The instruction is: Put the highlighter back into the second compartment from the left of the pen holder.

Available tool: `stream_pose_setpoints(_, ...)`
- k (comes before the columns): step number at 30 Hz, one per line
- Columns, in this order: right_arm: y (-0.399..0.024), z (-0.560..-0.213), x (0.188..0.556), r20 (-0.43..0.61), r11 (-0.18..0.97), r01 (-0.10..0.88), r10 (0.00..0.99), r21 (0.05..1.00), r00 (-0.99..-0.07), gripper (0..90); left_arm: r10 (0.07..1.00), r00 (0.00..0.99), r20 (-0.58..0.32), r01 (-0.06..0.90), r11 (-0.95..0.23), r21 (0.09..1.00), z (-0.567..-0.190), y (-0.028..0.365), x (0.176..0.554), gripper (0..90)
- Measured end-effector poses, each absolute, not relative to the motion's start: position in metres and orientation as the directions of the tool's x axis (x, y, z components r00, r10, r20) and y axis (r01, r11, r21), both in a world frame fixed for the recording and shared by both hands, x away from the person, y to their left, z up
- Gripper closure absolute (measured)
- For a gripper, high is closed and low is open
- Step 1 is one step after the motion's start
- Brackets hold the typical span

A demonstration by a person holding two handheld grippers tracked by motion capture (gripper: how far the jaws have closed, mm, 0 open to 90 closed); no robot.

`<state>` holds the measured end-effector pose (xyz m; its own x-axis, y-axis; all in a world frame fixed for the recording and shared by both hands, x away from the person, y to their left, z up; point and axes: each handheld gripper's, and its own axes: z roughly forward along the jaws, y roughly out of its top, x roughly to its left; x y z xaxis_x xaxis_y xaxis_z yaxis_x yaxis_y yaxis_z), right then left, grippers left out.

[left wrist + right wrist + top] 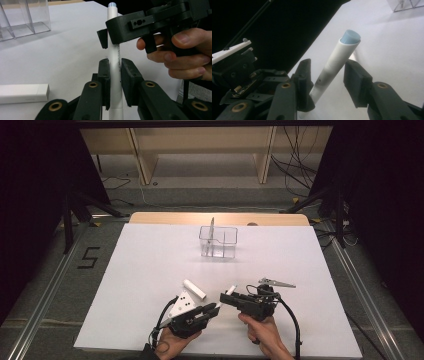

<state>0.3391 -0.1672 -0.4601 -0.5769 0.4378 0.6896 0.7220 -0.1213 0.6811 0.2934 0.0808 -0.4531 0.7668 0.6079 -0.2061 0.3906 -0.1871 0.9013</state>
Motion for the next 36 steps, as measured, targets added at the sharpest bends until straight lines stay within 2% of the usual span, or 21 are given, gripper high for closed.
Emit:
stream_pose_setpoints(21,-0.166,-0.459,0.338,0.74,-0.156,0.744,0.352,0.65,-0.573,78.1,0.59,0.785,-0.188,0.35,-0.172,0.921,-0.452,0.081,0.29,77.7)
stream_pose_setpoints(25,-0.166,-0.456,0.337,0.746,-0.166,0.743,0.334,0.648,-0.576,78.8,0.581,0.791,-0.191,0.343,-0.163,0.925,-0.451,0.082,0.29,76.5)
stream_pose_setpoints(26,-0.166,-0.456,0.336,0.745,-0.167,0.742,0.336,0.649,-0.576,78.9,0.573,0.795,-0.2,0.348,-0.161,0.924,-0.451,0.082,0.29,74.2)
stream_pose_setpoints(29,-0.166,-0.454,0.336,0.73,-0.165,0.727,0.345,0.666,-0.59,79.0,0.561,0.801,-0.209,0.364,-0.179,0.914,-0.45,0.079,0.29,58.2)
stream_pose_setpoints(32,-0.167,-0.451,0.335,0.699,-0.157,0.702,0.377,0.695,-0.608,79.0,0.56,0.799,-0.217,0.387,-0.204,0.899,-0.45,0.078,0.292,47.5)
stream_pose_setpoints(36,-0.17,-0.447,0.335,0.658,-0.149,0.668,0.42,0.729,-0.625,79.0,0.561,0.799,-0.217,0.394,-0.216,0.893,-0.449,0.081,0.294,40.2)
